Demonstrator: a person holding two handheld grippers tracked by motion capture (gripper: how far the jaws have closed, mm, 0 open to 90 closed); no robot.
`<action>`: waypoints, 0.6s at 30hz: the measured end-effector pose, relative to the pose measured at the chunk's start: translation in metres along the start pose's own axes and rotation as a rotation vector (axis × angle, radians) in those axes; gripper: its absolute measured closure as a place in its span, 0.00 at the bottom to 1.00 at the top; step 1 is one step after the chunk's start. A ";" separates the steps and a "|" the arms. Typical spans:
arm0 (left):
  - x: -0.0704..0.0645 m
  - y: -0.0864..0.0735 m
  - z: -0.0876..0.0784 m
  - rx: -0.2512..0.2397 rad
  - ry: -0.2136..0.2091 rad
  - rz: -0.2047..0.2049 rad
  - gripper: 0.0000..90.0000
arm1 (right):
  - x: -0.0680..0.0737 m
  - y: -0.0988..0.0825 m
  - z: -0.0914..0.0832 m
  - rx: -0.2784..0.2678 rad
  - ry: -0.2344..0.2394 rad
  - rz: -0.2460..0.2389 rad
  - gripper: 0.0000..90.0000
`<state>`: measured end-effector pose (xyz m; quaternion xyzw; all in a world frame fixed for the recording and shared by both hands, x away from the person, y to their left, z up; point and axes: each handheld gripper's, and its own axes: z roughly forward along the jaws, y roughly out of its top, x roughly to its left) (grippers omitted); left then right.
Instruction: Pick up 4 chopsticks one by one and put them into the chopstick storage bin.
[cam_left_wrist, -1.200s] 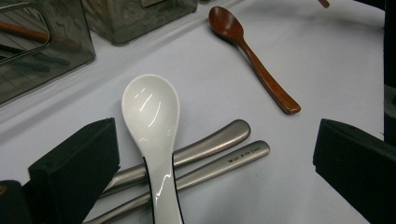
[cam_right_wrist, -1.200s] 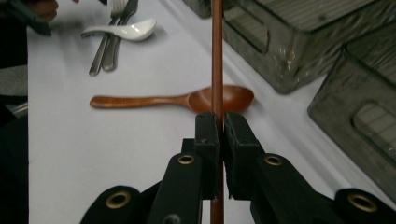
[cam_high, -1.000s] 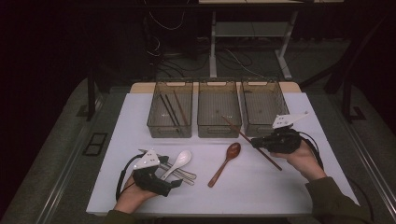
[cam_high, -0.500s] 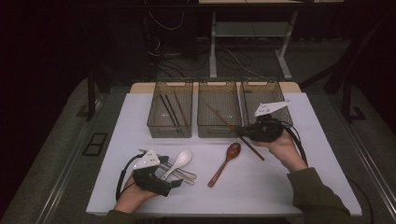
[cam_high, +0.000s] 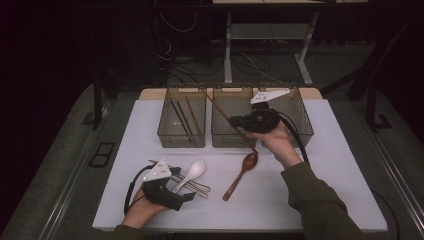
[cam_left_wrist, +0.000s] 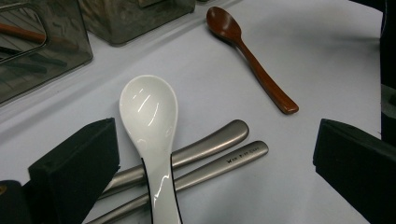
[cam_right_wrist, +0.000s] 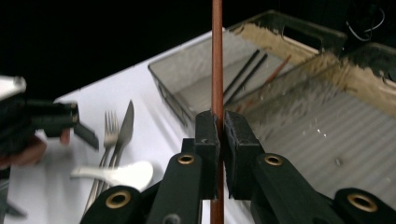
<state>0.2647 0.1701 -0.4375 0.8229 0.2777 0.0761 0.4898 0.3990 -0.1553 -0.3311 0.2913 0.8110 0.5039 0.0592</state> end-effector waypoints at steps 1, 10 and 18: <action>0.000 0.000 0.000 0.002 -0.001 0.000 0.00 | 0.000 0.003 0.002 -0.004 0.000 -0.002 0.94; 0.000 0.001 -0.001 -0.009 -0.001 0.003 0.00 | 0.007 0.035 0.033 -0.034 -0.026 -0.005 0.94; 0.001 0.002 -0.001 -0.012 -0.003 -0.006 0.00 | 0.012 0.067 0.079 -0.045 -0.042 -0.022 0.94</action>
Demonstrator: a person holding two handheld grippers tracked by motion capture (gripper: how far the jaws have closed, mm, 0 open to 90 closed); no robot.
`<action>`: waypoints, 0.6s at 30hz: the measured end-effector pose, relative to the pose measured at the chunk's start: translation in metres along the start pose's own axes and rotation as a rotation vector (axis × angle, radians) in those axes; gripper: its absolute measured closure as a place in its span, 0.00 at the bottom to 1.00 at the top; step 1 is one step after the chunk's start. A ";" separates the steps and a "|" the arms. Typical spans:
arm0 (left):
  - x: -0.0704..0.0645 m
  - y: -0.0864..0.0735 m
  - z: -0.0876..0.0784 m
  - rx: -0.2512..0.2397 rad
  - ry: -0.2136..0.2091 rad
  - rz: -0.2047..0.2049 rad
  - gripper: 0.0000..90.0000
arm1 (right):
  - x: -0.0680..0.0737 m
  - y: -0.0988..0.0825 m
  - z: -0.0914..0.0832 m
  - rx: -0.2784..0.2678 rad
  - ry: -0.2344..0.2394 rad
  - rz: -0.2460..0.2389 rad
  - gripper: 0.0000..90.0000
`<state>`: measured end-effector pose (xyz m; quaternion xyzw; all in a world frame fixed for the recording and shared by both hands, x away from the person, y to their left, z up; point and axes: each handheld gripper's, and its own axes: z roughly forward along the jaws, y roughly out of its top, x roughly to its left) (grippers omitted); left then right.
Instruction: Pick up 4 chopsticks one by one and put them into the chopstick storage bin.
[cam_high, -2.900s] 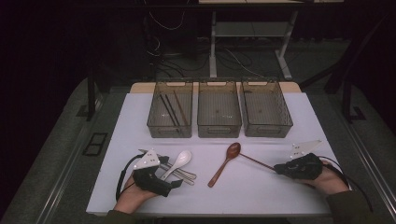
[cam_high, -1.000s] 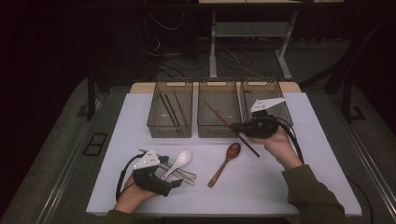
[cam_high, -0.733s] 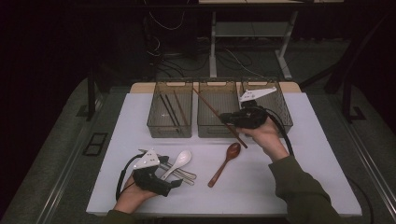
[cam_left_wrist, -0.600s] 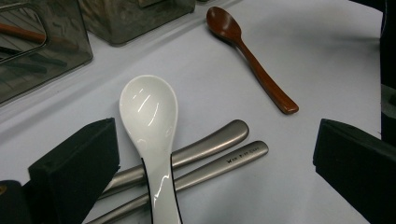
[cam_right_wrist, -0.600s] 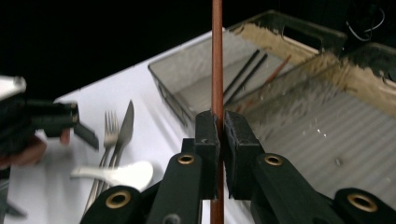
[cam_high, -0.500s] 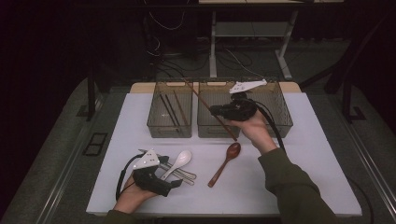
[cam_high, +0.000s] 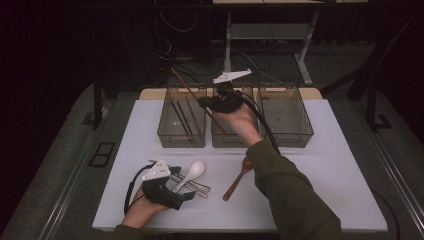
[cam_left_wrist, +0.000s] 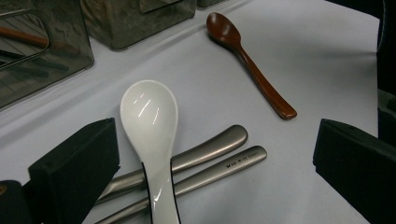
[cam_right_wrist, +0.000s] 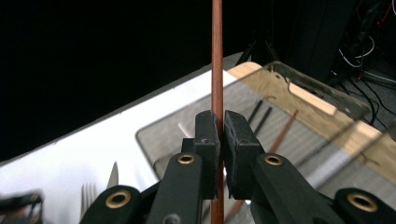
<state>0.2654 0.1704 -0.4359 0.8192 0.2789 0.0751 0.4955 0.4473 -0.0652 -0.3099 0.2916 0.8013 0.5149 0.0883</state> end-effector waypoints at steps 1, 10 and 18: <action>0.000 0.000 0.000 -0.002 -0.002 0.000 0.00 | 0.001 0.003 0.006 0.001 -0.002 0.005 0.94; 0.001 0.000 -0.002 -0.014 -0.009 -0.005 0.00 | 0.007 0.020 0.059 -0.013 -0.020 0.018 0.94; 0.002 0.000 -0.003 -0.022 -0.009 -0.010 0.00 | 0.004 0.008 0.089 0.015 -0.028 0.053 0.94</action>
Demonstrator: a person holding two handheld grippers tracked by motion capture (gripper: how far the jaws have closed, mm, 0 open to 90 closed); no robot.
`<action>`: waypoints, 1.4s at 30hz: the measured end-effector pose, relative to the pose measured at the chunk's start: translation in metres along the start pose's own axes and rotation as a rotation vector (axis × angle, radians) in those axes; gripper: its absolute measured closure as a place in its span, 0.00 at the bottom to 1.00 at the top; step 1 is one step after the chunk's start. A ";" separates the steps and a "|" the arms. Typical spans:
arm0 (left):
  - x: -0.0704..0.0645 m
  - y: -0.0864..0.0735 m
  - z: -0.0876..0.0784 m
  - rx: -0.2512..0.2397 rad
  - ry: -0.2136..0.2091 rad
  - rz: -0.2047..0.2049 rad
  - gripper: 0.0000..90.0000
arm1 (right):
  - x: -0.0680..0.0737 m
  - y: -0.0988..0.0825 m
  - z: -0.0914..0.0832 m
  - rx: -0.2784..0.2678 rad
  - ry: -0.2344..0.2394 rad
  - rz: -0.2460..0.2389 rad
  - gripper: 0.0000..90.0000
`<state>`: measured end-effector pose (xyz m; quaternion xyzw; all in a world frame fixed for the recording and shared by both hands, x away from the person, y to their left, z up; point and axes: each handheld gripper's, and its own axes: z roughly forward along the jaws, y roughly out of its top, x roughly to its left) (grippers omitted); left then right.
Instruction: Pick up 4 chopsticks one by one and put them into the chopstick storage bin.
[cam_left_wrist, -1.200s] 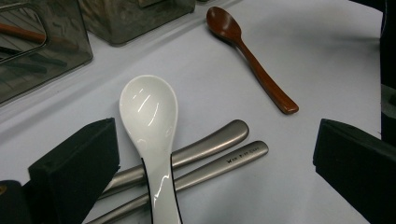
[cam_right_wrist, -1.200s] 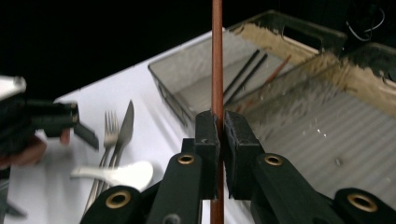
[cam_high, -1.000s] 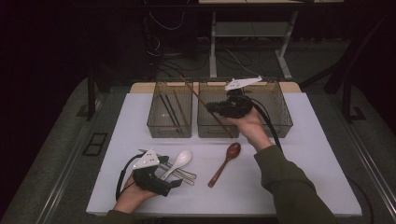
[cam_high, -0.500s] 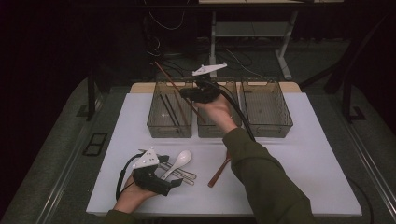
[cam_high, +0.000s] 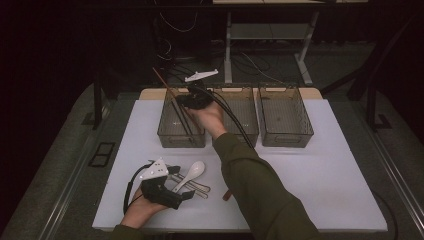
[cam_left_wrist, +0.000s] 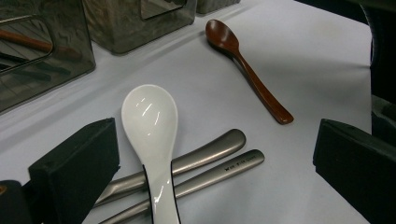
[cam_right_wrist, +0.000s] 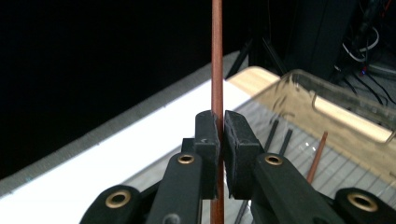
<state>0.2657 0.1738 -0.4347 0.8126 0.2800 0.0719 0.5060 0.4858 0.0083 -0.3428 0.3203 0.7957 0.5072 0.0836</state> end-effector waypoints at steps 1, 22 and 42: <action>0.000 0.000 0.000 0.002 0.000 0.000 0.00 | 0.000 -0.004 0.004 0.018 0.003 0.002 0.94; 0.001 0.000 0.001 0.007 0.006 -0.003 0.00 | -0.021 -0.032 -0.010 0.122 -0.030 0.042 0.53; 0.000 -0.001 0.002 0.029 0.024 -0.004 0.00 | -0.027 -0.065 -0.101 0.083 0.057 -0.032 0.45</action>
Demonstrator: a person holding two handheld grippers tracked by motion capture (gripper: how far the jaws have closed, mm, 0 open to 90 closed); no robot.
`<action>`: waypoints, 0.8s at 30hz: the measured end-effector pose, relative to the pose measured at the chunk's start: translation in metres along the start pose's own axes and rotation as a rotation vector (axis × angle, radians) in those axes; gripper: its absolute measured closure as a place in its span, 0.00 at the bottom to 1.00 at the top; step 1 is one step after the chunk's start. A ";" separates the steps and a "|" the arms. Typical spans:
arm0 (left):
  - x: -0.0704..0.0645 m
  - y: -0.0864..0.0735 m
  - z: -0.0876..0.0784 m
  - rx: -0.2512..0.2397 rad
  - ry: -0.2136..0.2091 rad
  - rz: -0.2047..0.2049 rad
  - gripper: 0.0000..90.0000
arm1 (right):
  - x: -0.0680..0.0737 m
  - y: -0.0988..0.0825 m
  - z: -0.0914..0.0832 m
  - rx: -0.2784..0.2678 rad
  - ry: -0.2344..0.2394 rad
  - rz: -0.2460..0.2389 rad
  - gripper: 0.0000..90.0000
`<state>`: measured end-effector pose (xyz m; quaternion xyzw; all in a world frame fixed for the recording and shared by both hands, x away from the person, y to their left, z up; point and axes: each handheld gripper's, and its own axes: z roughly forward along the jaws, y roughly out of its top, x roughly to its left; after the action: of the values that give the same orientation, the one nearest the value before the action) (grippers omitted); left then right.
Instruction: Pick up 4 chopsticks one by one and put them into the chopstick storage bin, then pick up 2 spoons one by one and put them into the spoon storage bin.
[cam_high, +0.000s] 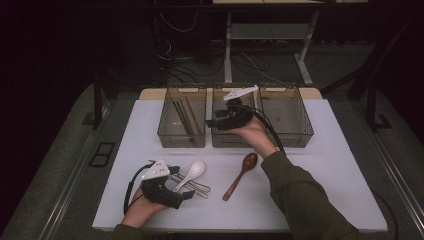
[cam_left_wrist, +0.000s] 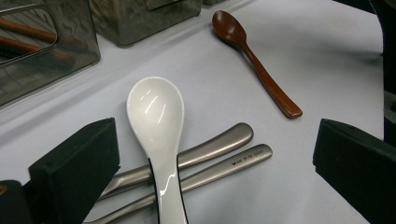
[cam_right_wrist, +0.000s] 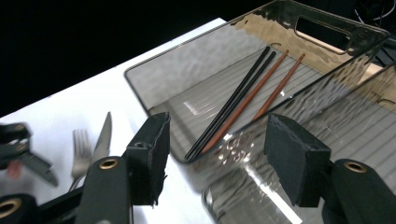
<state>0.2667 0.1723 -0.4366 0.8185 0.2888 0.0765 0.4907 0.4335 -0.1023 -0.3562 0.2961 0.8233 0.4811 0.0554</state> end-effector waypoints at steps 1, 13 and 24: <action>0.000 0.000 0.000 0.000 0.000 -0.003 0.00 | 0.001 -0.002 -0.004 -0.003 0.003 0.000 0.45; -0.001 0.000 0.000 -0.003 0.002 -0.001 0.00 | 0.002 -0.031 -0.040 0.049 0.000 -0.032 0.65; -0.001 0.000 0.000 -0.001 0.003 -0.002 0.00 | -0.008 -0.071 -0.048 0.149 -0.001 -0.027 1.00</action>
<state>0.2665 0.1717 -0.4364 0.8178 0.2905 0.0776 0.4907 0.3914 -0.1687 -0.3905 0.2886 0.8607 0.4176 0.0403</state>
